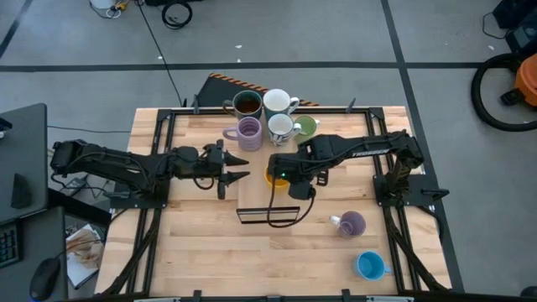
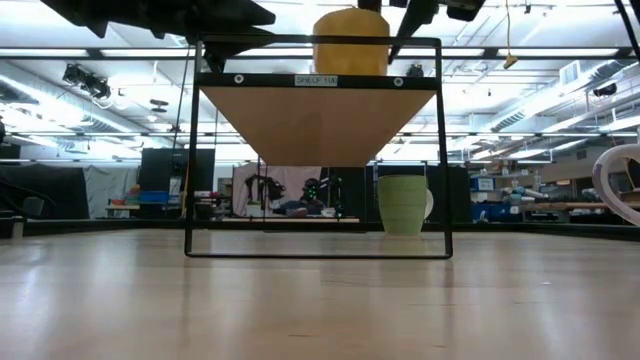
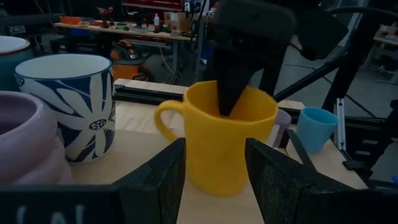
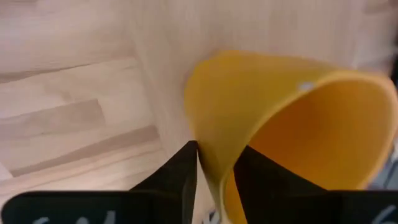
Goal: Place coffee mugs
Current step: Put the yellow mug on the shelf
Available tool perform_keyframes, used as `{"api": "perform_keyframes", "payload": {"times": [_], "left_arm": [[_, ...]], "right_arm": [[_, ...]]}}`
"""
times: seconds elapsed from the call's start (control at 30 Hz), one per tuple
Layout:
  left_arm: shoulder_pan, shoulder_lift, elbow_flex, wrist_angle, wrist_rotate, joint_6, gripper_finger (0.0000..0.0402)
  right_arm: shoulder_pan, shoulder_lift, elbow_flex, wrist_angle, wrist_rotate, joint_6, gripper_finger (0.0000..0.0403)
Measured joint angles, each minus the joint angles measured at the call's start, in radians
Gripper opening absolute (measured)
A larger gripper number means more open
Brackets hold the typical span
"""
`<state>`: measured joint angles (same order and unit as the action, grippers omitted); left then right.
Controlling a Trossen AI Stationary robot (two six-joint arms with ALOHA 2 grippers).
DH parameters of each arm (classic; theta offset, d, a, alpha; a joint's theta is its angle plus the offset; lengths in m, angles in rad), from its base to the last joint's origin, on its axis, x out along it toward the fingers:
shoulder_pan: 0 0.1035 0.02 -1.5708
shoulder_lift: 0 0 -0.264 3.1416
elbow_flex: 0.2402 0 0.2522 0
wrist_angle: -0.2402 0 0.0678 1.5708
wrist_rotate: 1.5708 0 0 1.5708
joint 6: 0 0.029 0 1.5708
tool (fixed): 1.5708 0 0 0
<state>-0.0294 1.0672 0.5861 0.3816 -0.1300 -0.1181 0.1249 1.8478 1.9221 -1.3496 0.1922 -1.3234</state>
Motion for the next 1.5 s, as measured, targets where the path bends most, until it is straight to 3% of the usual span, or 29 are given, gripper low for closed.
{"api": "perform_keyframes", "payload": {"times": [0.47, 0.63, 0.8, 1.07, 1.3, 1.5], "left_arm": [[-0.009, 0.0, 0.0, -0.003, 0.039, -0.016, 0.0172], [-0.01, 0.0, 0.0, -0.029, 0.073, -0.028, 0.0172], [-0.028, 0.019, 0.0, -0.05, 0.082, -0.028, 0.0172], [-0.034, 0.115, -0.001, -0.028, 0.031, -0.017, 0.0172], [-0.034, 0.125, -0.001, 0.008, -0.007, 0.073, 0.0172], [-0.034, 0.152, -0.001, 0.062, -0.034, 0.064, 0.0172]], "right_arm": [[-0.004, -0.066, 0.01, 0.012, 0.217, 0.253, 0.0111], [-0.042, -0.096, 0.01, -0.047, 0.194, 0.427, 0.011], [-0.087, -0.098, -0.018, -0.084, 0.052, 0.618, 0.0104], [-0.109, -0.219, -0.252, 0.067, 0.023, 0.734, 0.0075], [-0.125, -0.467, -0.59, 0.485, -0.026, 0.953, 0.0062], [-0.128, -0.588, -0.849, 0.828, -0.096, 1.024, 0.0066]]}}
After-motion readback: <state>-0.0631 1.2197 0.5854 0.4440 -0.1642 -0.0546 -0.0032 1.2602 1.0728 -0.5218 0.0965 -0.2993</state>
